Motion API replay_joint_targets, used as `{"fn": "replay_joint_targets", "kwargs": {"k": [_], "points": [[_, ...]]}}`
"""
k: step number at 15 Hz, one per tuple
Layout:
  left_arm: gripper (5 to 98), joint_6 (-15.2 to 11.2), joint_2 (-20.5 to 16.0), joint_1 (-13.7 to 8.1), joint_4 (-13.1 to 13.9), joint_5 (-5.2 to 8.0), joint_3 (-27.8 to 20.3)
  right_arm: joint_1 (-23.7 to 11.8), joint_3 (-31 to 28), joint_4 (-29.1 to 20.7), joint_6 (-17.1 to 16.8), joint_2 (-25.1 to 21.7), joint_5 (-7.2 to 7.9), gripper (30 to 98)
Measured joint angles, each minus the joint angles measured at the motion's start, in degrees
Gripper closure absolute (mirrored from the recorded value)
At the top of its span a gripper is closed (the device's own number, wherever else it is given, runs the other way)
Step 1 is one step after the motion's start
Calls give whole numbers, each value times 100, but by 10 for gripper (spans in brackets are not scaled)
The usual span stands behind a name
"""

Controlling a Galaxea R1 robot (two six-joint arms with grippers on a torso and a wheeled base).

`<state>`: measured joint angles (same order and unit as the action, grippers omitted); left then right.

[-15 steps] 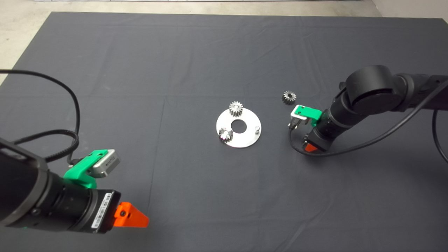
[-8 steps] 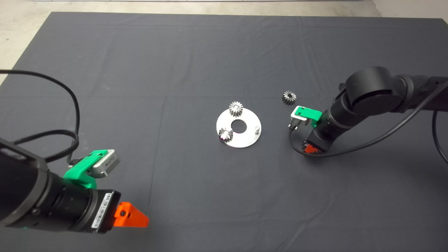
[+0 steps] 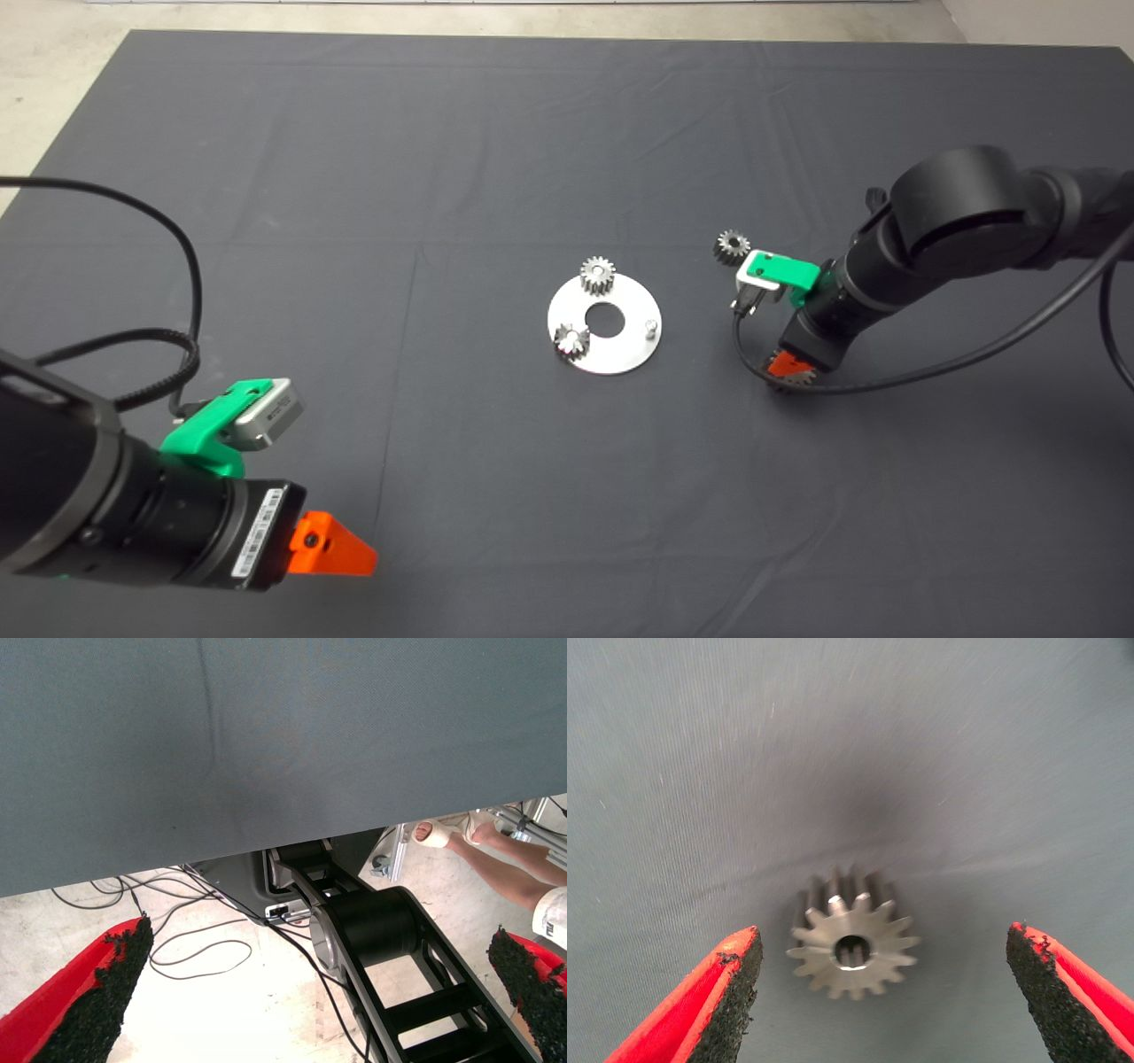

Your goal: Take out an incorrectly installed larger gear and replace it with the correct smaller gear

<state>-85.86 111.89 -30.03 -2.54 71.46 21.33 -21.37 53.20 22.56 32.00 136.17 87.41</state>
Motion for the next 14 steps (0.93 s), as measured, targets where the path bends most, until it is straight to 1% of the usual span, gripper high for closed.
{"fn": "replay_joint_targets", "kwargs": {"k": [2,3,4,6,7,8,9,10,12,14], "points": [[59,0,0,-1,0,-2,0,-89,-11,-2,10,1,5,555],[59,0,0,-1,0,0,0,-131,15,-9,46,13,5,528],[59,0,0,-1,0,-7,0,-172,136,-20,83,51,7,510],[59,0,0,0,0,-7,0,-213,635,-57,177,217,10,510],[59,0,0,-1,0,-5,0,-217,943,-83,259,344,7,473],[59,0,0,0,0,-7,0,-219,1212,-121,357,473,11,456],[59,0,0,1,0,-5,0,-238,1405,-179,475,612,16,454],[59,-2,0,0,0,-5,0,-261,1509,-271,589,741,18,452],[59,-2,0,1,0,-5,0,-339,1653,-503,814,1027,24,412],[59,0,-1,1,0,-10,0,-484,1857,-708,1016,1268,-11,409]]}}
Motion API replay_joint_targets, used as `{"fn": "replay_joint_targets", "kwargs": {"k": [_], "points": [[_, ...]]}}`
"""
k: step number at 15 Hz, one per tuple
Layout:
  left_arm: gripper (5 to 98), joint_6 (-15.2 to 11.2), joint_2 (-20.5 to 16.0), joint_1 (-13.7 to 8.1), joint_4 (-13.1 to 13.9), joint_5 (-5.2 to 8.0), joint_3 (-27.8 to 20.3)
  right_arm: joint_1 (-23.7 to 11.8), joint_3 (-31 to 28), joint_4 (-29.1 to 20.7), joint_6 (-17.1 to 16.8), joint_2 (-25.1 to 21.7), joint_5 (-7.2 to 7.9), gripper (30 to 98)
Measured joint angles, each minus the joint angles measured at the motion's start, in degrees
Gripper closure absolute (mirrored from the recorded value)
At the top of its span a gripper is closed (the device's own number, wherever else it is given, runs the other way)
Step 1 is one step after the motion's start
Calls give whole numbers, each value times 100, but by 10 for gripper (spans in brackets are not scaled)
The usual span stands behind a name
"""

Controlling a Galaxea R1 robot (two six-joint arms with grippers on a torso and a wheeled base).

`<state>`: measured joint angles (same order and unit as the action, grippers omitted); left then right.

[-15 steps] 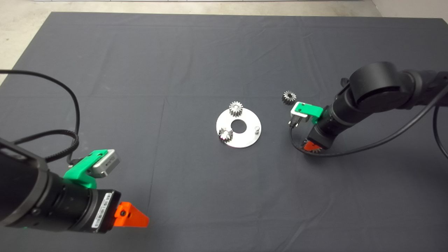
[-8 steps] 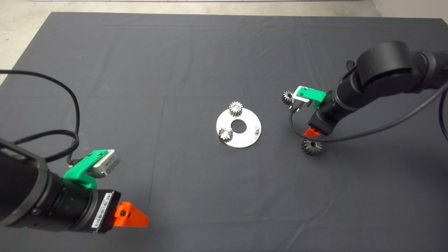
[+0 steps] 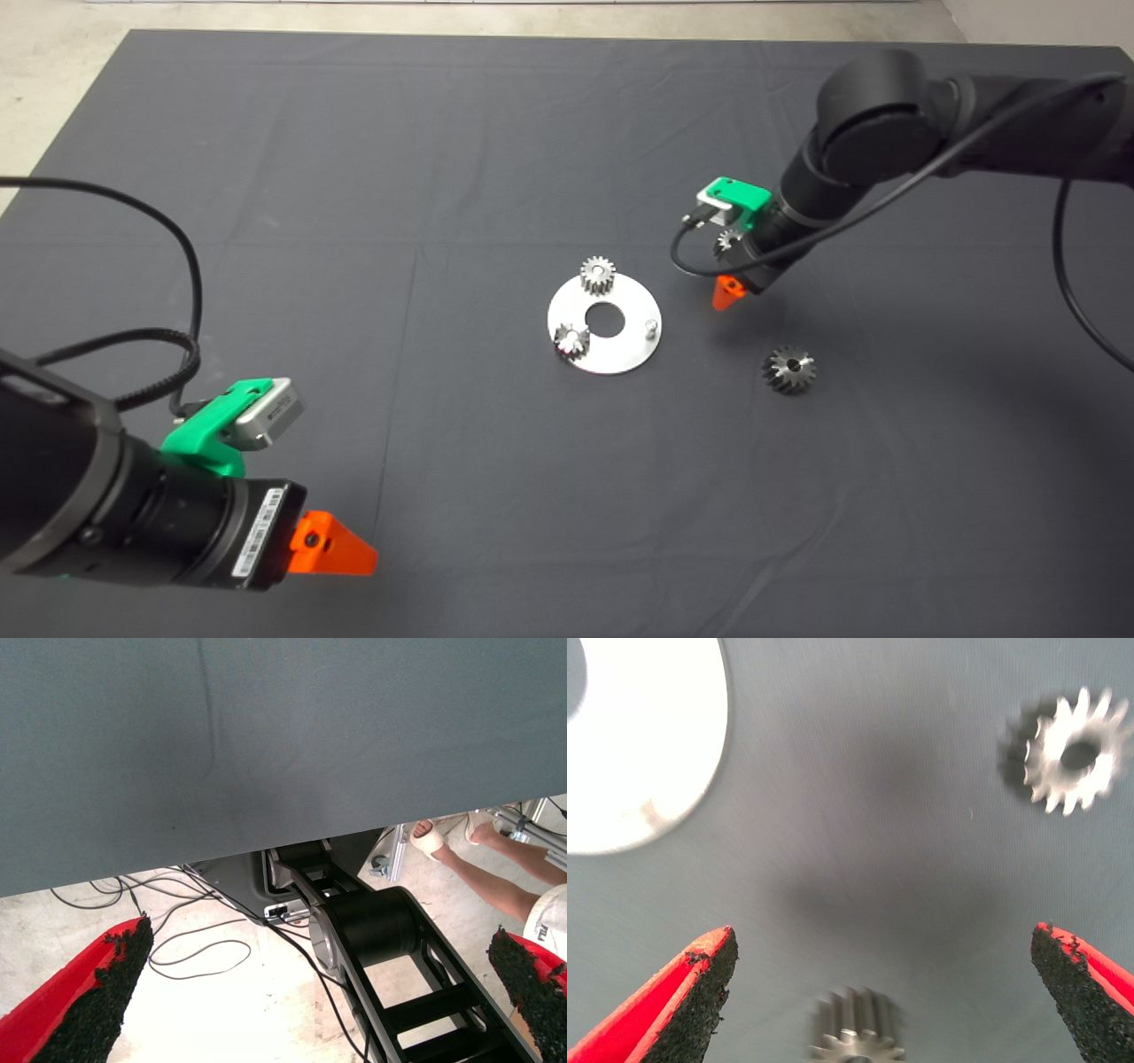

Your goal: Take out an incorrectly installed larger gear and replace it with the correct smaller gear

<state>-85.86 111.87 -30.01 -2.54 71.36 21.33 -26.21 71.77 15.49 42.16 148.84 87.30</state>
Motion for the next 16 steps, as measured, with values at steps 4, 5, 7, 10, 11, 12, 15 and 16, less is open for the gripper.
{"fn": "replay_joint_targets", "kwargs": {"k": [4,5,7,10,11,12,15,16], "points": [[59,2,1,0,0,-4,0,-418,727,-498,260,184,24,363],[59,2,1,0,0,-4,0,-508,1016,-550,290,281,43,345],[59,2,1,0,0,-6,0,-557,1749,-661,301,618,40,309],[59,2,1,0,0,-9,0,-575,2921,-774,317,1208,16,309],[59,2,2,0,0,-15,0,-596,3317,-807,316,1405,13,309],[59,2,1,0,0,-23,0,-618,3632,-873,315,1556,16,309],[59,2,1,0,0,-34,0,-645,3983,-1061,315,1756,5,309],[59,2,1,0,0,-34,0,-632,4024,-1119,315,1772,5,309]]}}
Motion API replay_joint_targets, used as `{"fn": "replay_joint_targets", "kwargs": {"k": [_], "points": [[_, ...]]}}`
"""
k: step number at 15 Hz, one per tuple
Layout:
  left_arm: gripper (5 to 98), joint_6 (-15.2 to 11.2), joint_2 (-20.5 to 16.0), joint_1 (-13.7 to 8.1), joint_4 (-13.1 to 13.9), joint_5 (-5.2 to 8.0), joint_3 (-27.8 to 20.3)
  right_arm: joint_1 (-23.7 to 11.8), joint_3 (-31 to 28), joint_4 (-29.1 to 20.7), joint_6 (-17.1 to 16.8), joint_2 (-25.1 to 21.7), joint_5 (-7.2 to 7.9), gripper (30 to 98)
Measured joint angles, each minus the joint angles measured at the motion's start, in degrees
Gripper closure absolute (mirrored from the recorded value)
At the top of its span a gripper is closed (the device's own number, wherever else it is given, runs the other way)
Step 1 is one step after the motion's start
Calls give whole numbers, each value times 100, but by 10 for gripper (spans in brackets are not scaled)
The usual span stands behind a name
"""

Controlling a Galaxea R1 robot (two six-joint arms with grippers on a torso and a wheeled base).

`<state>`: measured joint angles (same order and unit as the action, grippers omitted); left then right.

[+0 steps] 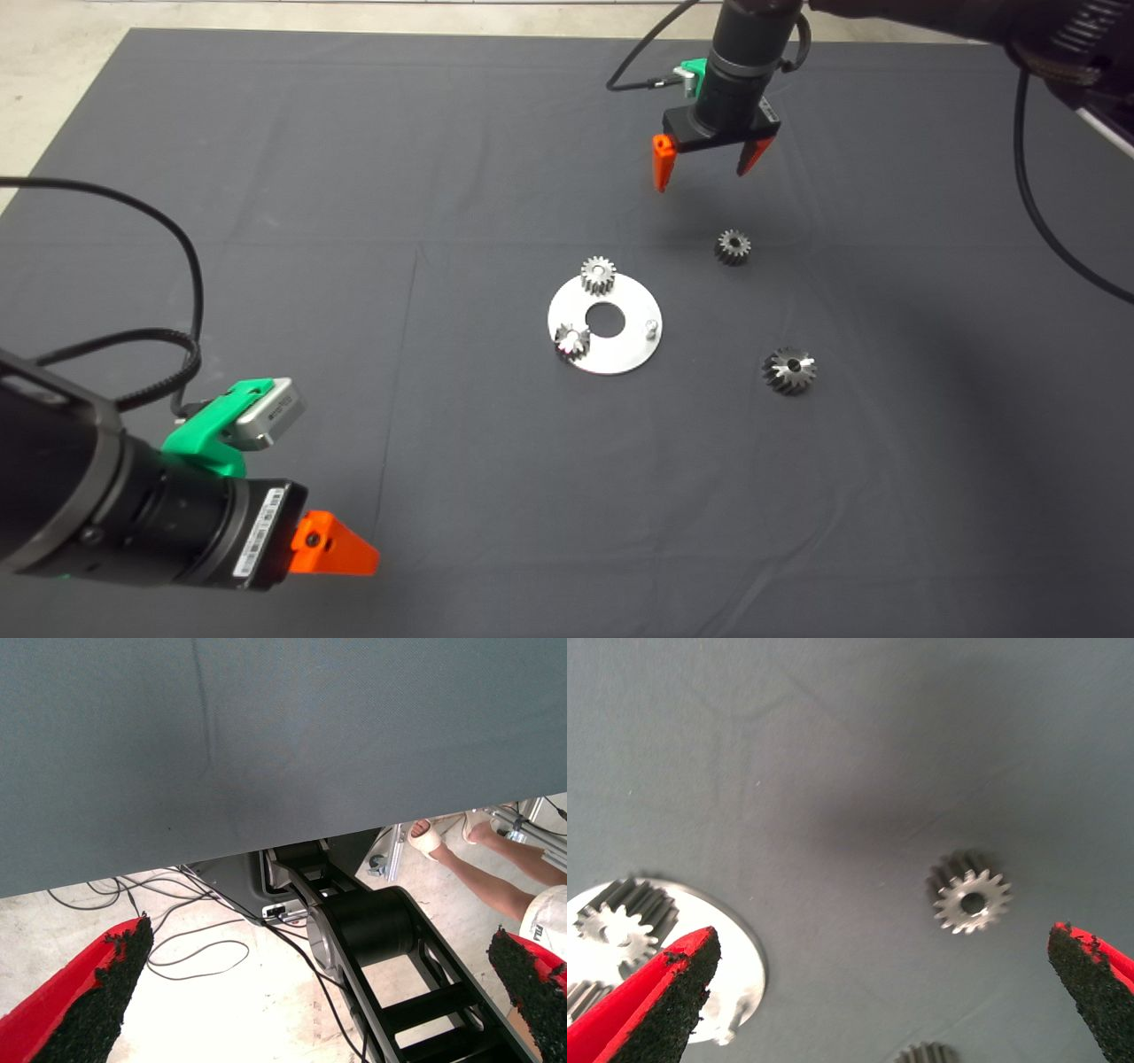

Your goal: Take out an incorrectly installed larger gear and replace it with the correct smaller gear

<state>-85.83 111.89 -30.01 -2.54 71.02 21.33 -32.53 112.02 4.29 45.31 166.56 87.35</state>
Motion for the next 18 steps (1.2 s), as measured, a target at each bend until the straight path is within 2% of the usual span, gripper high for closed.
{"fn": "replay_joint_targets", "kwargs": {"k": [7,12,15,18], "points": [[59,0,-1,0,1,0,0,151,143,-306,0,-185,0,309],[59,0,0,0,0,-2,0,395,-474,-364,-33,-807,9,309],[59,0,0,0,1,-2,0,521,-1109,-376,-307,-1158,11,309],[59,2,-1,88,1,-4,0,636,-1421,-370,-743,-1375,11,309]]}}
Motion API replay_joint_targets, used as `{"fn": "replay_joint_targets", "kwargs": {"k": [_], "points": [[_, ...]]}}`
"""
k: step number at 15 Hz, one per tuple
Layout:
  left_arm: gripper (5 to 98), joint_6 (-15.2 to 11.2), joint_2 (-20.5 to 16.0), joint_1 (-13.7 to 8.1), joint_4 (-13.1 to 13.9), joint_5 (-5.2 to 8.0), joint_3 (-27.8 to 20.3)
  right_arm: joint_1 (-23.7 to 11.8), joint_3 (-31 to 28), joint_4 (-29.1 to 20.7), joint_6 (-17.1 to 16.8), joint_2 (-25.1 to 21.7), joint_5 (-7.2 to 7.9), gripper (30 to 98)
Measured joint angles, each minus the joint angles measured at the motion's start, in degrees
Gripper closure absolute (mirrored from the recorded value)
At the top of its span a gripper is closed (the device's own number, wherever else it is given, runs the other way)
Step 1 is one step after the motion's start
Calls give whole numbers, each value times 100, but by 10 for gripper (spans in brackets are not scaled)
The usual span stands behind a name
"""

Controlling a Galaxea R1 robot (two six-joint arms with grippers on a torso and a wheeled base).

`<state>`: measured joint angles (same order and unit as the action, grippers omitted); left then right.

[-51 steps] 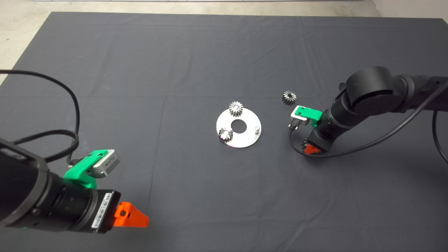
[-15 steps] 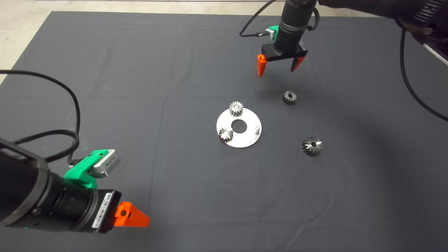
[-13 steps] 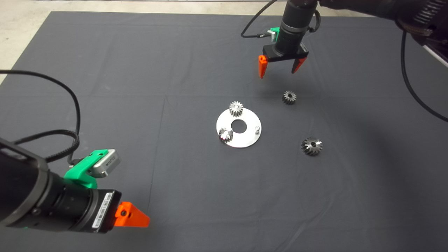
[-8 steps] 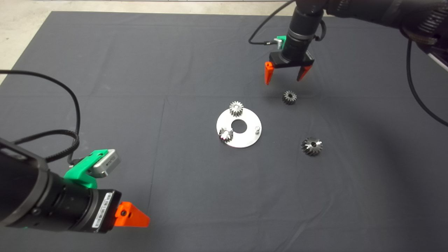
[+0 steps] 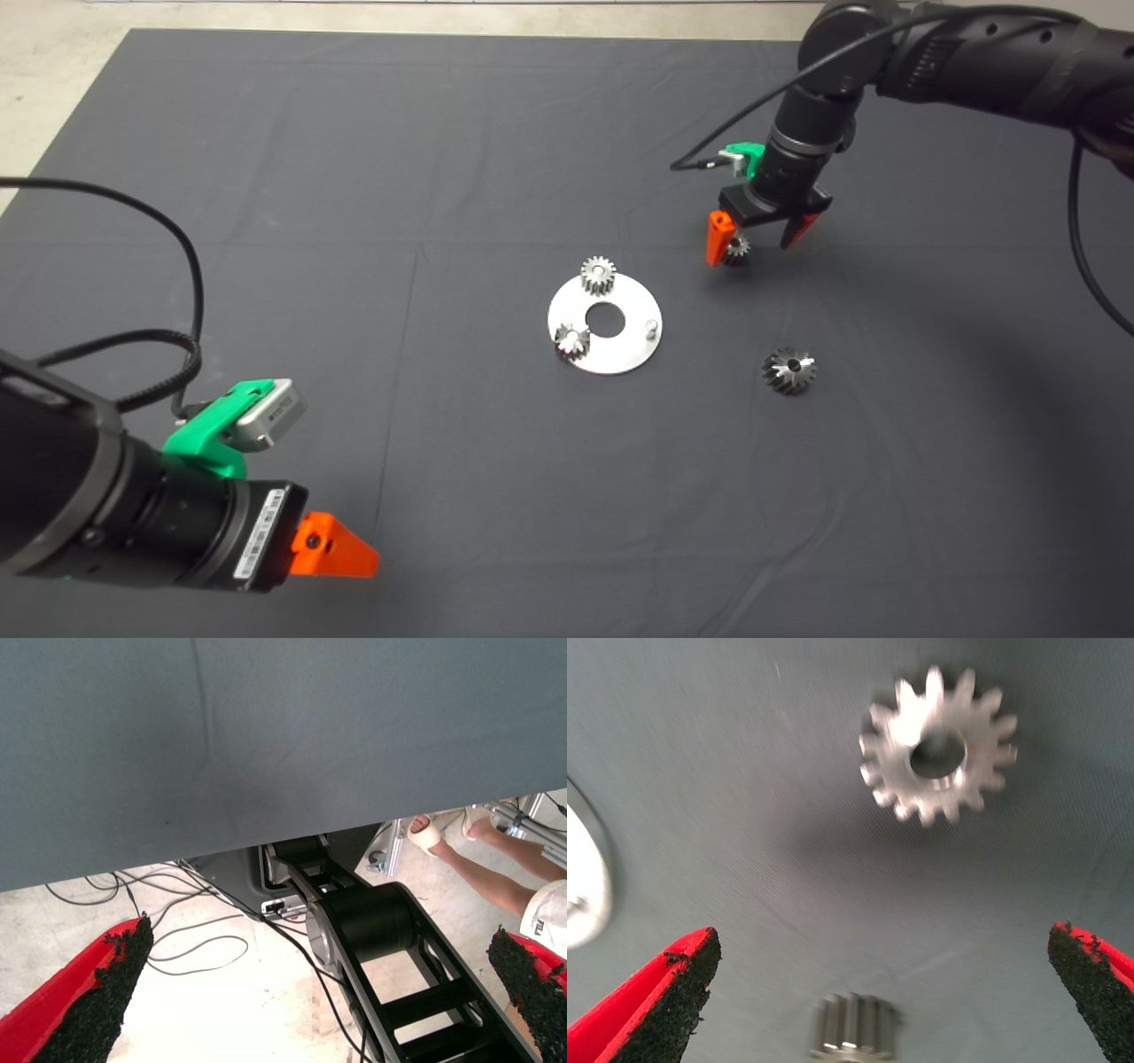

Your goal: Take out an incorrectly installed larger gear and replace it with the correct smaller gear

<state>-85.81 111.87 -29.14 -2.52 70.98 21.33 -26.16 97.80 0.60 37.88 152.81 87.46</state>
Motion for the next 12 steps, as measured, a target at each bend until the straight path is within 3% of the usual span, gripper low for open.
{"fn": "replay_joint_targets", "kwargs": {"k": [7,12], "points": [[59,-5,0,69,0,15,0,89,-205,607,-784,-79,-6,309],[59,-5,0,69,0,15,0,186,-239,1354,-957,-77,-5,309]]}}
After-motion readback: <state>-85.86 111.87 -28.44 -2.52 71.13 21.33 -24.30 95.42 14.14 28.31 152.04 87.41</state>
